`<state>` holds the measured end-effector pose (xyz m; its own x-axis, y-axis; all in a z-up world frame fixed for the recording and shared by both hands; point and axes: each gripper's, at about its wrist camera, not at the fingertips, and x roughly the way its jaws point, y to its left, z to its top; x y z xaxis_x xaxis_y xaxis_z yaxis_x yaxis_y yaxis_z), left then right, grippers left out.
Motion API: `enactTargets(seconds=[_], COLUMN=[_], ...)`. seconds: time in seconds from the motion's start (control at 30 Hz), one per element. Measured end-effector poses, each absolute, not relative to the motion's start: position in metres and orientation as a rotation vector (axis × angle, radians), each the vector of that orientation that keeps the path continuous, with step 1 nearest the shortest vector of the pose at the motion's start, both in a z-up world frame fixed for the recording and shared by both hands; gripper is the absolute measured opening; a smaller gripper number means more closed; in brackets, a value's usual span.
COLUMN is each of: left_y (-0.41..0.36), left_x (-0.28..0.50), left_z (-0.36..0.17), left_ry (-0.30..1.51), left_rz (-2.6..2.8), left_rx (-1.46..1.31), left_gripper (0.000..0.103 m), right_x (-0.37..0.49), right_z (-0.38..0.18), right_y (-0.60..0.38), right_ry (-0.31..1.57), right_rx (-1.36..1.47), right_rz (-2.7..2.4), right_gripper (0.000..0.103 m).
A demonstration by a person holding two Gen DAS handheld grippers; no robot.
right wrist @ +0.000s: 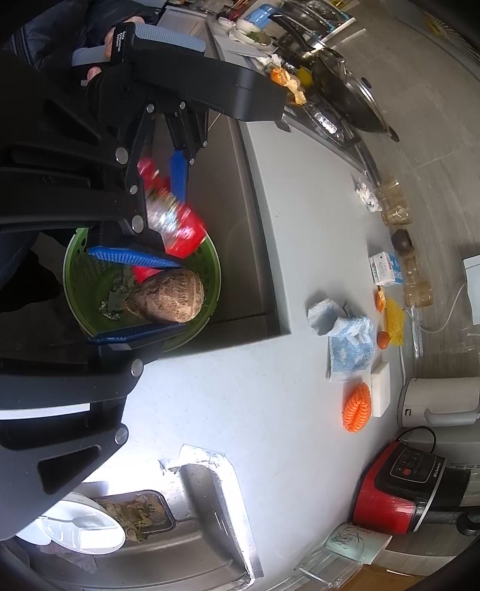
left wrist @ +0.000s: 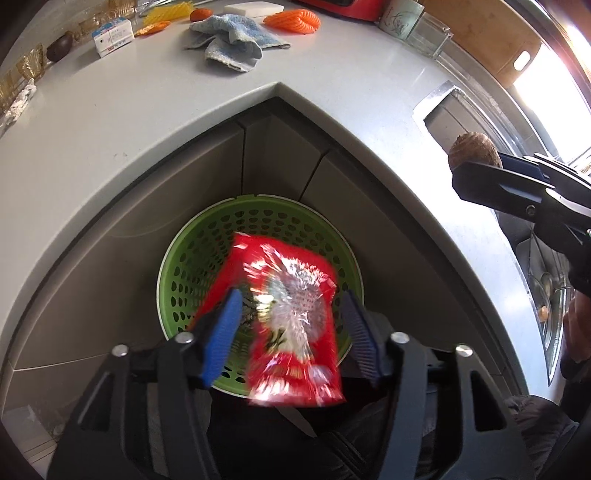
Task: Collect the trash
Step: 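Drop the red wrapper and taro into the green basket with both tools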
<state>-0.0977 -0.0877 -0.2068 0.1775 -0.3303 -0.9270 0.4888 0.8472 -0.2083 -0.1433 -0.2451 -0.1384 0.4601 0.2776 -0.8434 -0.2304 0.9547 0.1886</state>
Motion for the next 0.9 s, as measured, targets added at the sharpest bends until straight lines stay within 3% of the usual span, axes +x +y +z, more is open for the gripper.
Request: enactTargets(seconds=[0.3, 0.47, 0.9], left_y=[-0.083, -0.062, 0.013], left_x=[-0.091, -0.083, -0.069], left_z=[-0.198, -0.173, -0.121], left_ry=[1.245, 1.165, 1.006], left_rz=[-0.540, -0.418, -0.158], left_rx=[0.139, 0.147, 0.070], left_gripper=[0.073, 0.093, 0.095], right_x=[-0.143, -0.144, -0.148], right_z=[-0.138, -0.139, -0.173], right_y=[-0.247, -0.243, -0.209], right_ry=[1.048, 1.058, 1.153], right_rx=[0.053, 0.048, -0.017], right_rz=[0.311, 0.328, 0.397], right_gripper=[0.029, 0.029, 0.030])
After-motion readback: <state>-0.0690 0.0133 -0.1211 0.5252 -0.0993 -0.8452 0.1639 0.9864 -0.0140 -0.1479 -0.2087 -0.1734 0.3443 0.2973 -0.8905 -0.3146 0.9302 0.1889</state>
